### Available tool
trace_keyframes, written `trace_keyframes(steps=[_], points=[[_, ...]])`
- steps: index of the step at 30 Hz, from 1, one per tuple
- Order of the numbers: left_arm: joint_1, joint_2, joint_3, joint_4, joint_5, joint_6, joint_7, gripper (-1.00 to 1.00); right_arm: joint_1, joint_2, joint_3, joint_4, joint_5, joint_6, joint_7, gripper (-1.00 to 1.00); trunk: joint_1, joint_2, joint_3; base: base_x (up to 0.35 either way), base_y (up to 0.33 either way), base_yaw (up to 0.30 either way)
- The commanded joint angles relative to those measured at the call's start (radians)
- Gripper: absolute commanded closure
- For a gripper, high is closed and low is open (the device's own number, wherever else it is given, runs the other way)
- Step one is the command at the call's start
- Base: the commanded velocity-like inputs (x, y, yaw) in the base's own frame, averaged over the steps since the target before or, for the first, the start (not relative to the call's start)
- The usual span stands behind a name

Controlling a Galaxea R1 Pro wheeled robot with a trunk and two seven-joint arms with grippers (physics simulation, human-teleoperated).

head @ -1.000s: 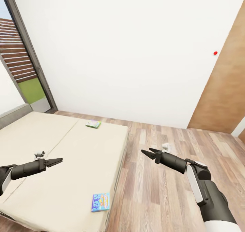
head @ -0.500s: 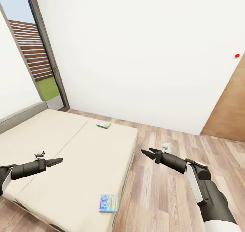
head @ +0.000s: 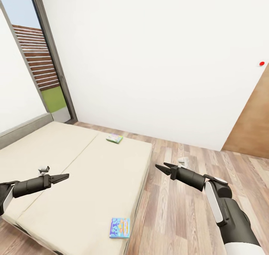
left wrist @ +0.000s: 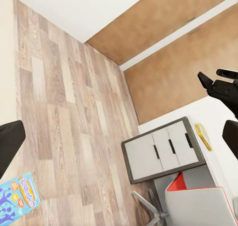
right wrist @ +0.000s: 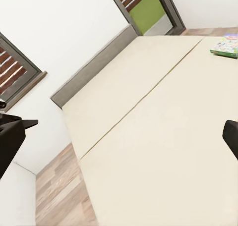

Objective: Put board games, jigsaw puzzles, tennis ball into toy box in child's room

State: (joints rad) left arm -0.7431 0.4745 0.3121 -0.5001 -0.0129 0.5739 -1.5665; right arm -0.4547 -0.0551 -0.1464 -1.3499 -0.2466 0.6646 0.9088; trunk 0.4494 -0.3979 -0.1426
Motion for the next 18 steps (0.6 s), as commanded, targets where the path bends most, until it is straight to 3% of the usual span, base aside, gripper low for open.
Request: trace_keyframes(steps=[1, 18], points=[[-0.001, -0.001, 0.001, 0.0, -0.002, 0.011, -0.004, -1.0, -0.001, 0.0, -0.001, 0.0, -0.005, 0.006, 0.001, -1.0, 0.001, -0.002, -0.001, 0.003, 0.001, 0.001], [-0.001, -0.004, 0.001, 0.0, -0.002, 0.011, -0.004, -1.0, -0.001, 0.0, -0.001, 0.0, -0.007, 0.007, 0.001, -1.0, 0.001, -0.002, 0.02, 0.001, -0.108, 0.037]])
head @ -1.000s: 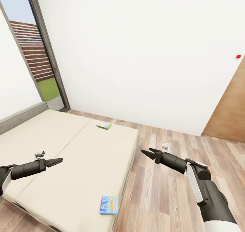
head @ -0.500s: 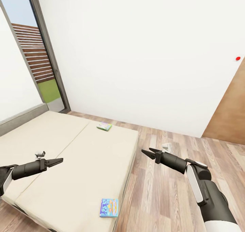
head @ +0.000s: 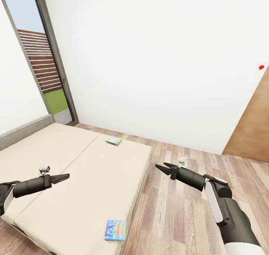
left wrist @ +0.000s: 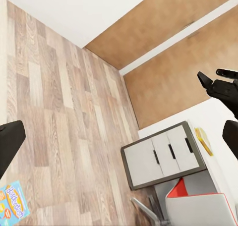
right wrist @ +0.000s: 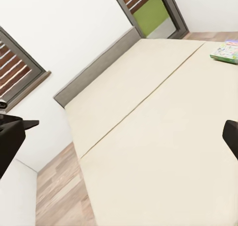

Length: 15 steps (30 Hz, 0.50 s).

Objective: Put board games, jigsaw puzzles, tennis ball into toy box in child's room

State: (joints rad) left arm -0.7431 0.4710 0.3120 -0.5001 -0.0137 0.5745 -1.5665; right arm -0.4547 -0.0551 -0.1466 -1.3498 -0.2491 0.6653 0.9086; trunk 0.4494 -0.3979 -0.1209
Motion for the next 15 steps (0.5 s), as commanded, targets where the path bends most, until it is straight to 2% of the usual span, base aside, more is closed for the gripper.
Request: trace_keyframes(steps=[1, 7, 10, 15], points=[[-0.001, 0.0, 0.001, 0.0, -0.002, 0.01, -0.004, -1.0, -0.001, 0.0, -0.001, 0.0, -0.005, 0.006, 0.001, -1.0, 0.001, -0.002, -0.002, 0.0, -0.019, 0.015], [-0.001, 0.0, 0.001, 0.0, -0.002, 0.01, -0.004, -1.0, -0.001, 0.0, -0.001, 0.0, -0.005, 0.007, 0.002, -1.0, 0.001, -0.002, 0.001, 0.0, -0.119, 0.045], [-0.001, 0.0, 0.001, 0.0, -0.002, 0.011, -0.004, -1.0, -0.001, 0.0, -0.001, -0.001, -0.004, 0.006, 0.002, -1.0, 0.001, -0.002, 0.005, 0.0, -0.212, 0.125], [-0.001, 0.0, 0.001, 0.0, -0.002, 0.01, -0.004, -1.0, -0.001, 0.0, -0.001, 0.0, -0.004, 0.006, 0.001, -1.0, 0.001, -0.002, 0.011, 0.0, -0.078, 0.152]])
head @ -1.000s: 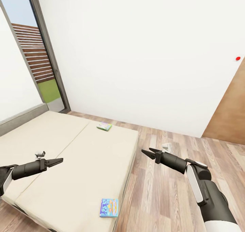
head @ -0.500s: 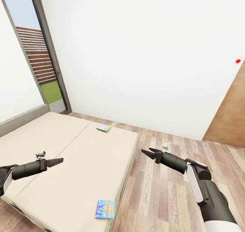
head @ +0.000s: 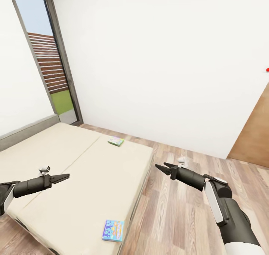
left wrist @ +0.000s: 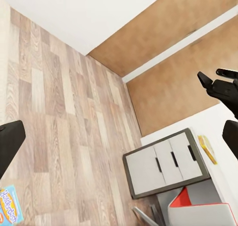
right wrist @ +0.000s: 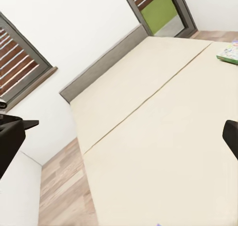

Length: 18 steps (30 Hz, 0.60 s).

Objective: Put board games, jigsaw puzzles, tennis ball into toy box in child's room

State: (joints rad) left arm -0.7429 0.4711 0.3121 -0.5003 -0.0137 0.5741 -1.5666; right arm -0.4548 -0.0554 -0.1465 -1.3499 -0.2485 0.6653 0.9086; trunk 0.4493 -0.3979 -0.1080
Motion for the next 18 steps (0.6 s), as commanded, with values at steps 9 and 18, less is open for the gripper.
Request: trace_keyframes(steps=[9, 18], points=[[-0.001, 0.0, 0.0, 0.0, -0.002, 0.011, -0.004, -1.0, -0.001, 0.0, -0.001, 0.0, -0.007, 0.007, 0.002, -1.0, 0.001, -0.002, 0.0, 0.0, -0.015, 0.05], [-0.001, 0.0, 0.0, 0.0, -0.002, 0.011, -0.004, -1.0, -0.001, 0.0, -0.001, -0.001, -0.004, 0.006, 0.002, -1.0, 0.001, -0.002, 0.003, 0.0, -0.126, 0.144]])
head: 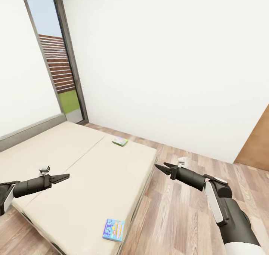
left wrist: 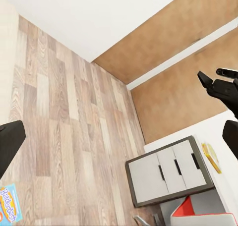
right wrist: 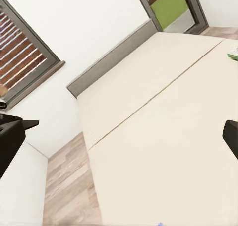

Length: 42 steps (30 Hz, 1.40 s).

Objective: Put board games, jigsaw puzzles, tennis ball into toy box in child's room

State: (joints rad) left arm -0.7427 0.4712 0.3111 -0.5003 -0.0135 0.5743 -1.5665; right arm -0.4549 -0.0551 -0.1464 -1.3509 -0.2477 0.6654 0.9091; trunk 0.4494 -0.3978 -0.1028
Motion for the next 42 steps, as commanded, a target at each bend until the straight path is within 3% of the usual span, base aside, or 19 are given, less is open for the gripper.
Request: trace_keyframes(steps=[1, 27, 42], points=[[-0.001, 0.0, 0.001, 0.0, -0.002, 0.011, -0.004, -1.0, -0.001, -0.001, -0.001, 0.0, -0.004, 0.006, 0.001, -1.0, 0.001, -0.002, -0.002, 0.0, -0.073, 0.242], [-0.001, -0.006, 0.001, 0.0, -0.004, 0.012, -0.004, -1.0, -0.001, -0.002, -0.001, 0.0, -0.007, 0.006, 0.002, -1.0, 0.001, -0.002, 0.002, 0.032, 0.007, 0.11], [-0.001, -0.008, 0.001, 0.0, -0.005, 0.012, -0.004, -1.0, -0.001, 0.001, -0.001, 0.002, 0.002, 0.005, -0.002, -1.0, 0.001, -0.002, 0.002, 0.005, 0.002, 0.015]])
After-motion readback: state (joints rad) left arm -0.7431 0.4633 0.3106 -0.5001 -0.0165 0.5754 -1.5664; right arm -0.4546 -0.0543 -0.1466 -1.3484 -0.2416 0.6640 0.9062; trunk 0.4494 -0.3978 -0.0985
